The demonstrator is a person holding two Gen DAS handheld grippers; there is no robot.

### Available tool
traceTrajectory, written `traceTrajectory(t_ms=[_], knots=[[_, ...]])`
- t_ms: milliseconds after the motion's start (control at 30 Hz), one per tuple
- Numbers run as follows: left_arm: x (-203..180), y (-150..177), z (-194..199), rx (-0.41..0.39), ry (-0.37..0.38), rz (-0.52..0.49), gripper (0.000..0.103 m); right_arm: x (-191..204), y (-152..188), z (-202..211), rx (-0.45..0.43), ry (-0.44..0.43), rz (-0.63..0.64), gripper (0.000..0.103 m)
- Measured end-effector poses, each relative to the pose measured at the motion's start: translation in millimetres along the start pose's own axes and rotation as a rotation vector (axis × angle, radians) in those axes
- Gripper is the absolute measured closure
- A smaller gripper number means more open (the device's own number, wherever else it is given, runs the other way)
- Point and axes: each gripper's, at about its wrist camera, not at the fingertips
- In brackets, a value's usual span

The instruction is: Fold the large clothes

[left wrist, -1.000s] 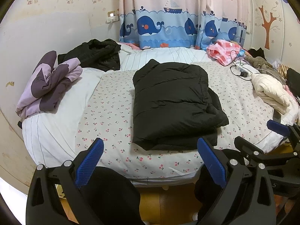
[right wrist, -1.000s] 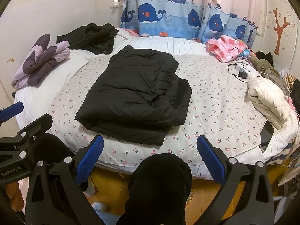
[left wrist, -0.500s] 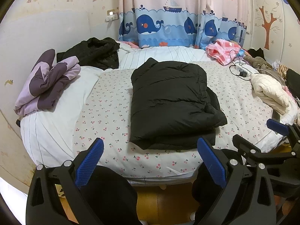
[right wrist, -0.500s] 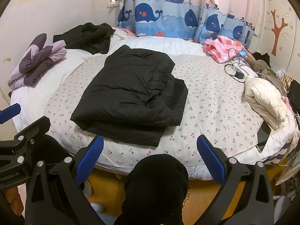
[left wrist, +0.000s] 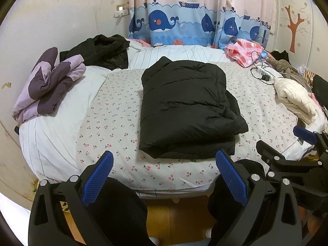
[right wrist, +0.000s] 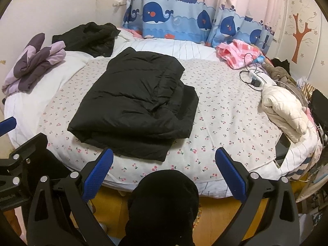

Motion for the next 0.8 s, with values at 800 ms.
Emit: traceTrajectory(t_ms=[800], knots=[[-20.0,-1.9,-9.9,0.043,-0.046,-0.039,0.007,-15.5,7.1,4.6,-0.048,0.066,-0.004,0.007]])
Point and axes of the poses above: each gripper's, at about its wrist camera, not at the fingertips, and z roughly against the way its jaws point, x to its left, y to its underside, and after that the axes turned 3 degrees about -y, right-handed
